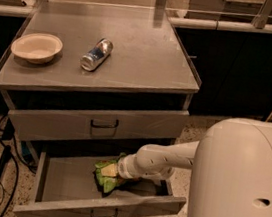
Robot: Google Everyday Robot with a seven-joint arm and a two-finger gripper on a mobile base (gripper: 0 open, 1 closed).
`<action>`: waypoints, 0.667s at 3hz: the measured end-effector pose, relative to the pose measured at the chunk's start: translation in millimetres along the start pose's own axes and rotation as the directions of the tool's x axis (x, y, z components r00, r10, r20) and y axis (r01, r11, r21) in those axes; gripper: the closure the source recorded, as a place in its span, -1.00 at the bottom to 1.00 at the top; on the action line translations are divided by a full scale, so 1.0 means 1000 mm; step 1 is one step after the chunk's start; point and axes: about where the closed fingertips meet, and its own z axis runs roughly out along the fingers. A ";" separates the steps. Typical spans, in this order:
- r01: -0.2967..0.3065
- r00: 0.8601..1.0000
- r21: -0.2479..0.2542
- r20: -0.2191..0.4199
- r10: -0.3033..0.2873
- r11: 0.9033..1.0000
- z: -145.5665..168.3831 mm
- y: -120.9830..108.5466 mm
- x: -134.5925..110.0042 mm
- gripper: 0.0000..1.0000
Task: Place green rice chip bag into middle drawer
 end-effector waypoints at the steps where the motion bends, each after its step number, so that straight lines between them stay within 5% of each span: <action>1: 0.000 1.000 0.000 0.000 0.000 1.000 0.000 0.000 0.000 0.62; 2: 0.000 1.000 0.000 0.000 0.000 1.000 0.000 0.000 0.000 0.16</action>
Offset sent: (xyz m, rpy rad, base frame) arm 0.0000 0.0000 0.0000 0.0000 0.0000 0.0000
